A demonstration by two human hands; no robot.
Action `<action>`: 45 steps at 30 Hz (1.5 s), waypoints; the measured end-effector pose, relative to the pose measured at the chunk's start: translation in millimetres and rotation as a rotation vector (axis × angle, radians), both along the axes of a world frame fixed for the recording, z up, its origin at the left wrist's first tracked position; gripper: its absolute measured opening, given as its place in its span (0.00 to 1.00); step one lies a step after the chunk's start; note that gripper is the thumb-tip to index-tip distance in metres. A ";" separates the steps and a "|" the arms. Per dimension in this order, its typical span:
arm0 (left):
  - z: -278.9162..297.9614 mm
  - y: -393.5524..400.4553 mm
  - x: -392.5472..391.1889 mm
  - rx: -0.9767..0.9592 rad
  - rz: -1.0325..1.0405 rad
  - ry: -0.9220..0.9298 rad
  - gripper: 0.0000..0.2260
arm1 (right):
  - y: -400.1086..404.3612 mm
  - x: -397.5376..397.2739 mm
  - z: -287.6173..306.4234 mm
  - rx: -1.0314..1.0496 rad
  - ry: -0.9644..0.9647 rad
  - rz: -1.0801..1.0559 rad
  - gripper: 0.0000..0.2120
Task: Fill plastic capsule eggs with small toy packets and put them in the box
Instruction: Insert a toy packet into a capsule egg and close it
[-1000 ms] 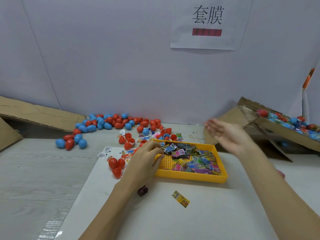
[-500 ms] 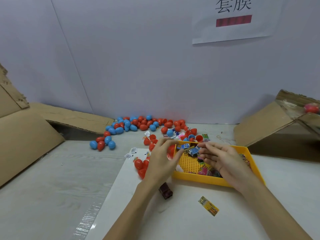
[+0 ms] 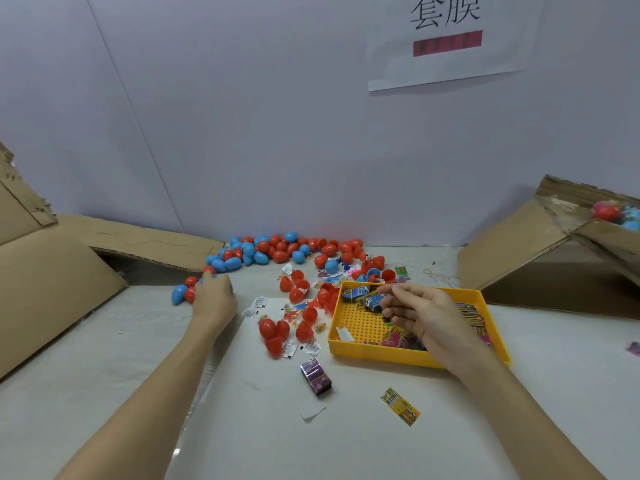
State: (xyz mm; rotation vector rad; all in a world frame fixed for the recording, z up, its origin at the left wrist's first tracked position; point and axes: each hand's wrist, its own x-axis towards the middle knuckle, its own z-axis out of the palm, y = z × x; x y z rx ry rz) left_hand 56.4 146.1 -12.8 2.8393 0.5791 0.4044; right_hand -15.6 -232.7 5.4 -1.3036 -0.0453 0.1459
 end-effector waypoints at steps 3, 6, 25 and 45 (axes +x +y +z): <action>8.5 -32.9 -11.1 -0.216 -0.168 -0.221 0.11 | 1.6 -0.6 1.1 -0.016 0.003 -0.003 0.11; 26.3 -97.3 -34.7 -0.471 -0.403 -0.379 0.14 | 1.7 -2.2 2.3 -0.027 -0.007 -0.006 0.10; 6.5 -206.0 -97.2 -0.503 -0.830 -0.562 0.16 | 7.3 -9.1 0.5 -0.150 -0.159 -0.017 0.11; 2.9 -200.3 -92.4 -0.544 -0.870 -0.530 0.14 | 7.0 -13.5 2.5 -0.252 -0.240 -0.049 0.12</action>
